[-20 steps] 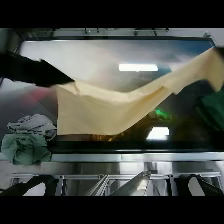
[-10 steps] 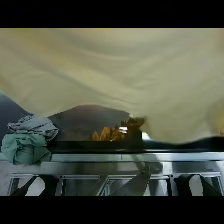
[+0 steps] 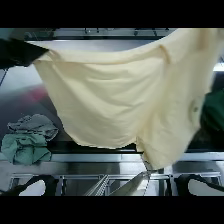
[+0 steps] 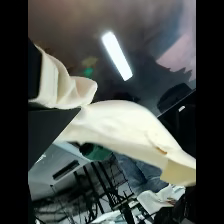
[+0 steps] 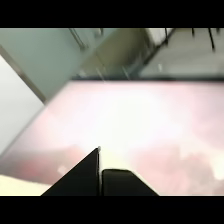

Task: Fold the shirts.

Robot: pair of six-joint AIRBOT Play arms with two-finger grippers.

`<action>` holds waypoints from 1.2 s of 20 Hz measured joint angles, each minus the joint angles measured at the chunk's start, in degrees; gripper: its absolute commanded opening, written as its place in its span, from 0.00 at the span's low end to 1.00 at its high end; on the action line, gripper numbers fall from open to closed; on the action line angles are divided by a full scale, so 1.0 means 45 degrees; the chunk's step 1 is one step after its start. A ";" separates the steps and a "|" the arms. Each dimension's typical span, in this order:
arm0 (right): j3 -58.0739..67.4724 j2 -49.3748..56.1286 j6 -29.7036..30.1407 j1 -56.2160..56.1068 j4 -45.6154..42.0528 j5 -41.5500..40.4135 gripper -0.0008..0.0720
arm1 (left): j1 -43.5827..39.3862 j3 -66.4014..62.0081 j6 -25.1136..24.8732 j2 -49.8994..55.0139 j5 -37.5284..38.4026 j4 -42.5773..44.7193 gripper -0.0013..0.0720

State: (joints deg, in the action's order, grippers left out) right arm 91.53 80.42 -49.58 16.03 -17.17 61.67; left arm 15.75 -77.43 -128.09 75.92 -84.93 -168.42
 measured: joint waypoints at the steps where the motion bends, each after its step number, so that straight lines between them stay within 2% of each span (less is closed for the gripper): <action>1: 0.0019 0.1020 0.0126 -0.0282 -0.0039 -0.0369 0.03 | -0.0092 0.0083 -0.0053 0.0782 0.0185 0.0053 0.04; 5: 0.0345 0.4046 0.0971 -0.0447 0.1200 -0.1205 0.03 | -0.0199 -0.1001 -0.0219 0.3900 0.0505 0.0131 0.04; 8: 0.0568 0.5197 0.1302 -0.0175 0.1885 -0.1277 0.03 | -0.0243 -0.2579 -0.0063 0.5746 0.0393 0.0136 0.04; 10: 0.0617 0.5571 0.1418 -0.0005 0.1991 -0.0631 0.03 | -0.0253 -0.3541 0.0223 0.6698 0.0102 0.0165 0.04; 15: -0.0097 0.5911 0.1268 0.0219 0.0364 0.0869 0.03 | -0.0243 -0.4677 0.0865 0.8189 -0.0408 0.0612 0.03; 24: -0.2997 0.6130 0.1608 0.0272 -0.0792 0.0219 0.03 | -0.0267 -0.4925 0.3007 0.9418 0.0607 0.3701 0.03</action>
State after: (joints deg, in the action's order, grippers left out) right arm 78.04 108.01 -42.35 17.26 -20.73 62.65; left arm 14.55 -99.59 -114.56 118.30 -82.19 -151.76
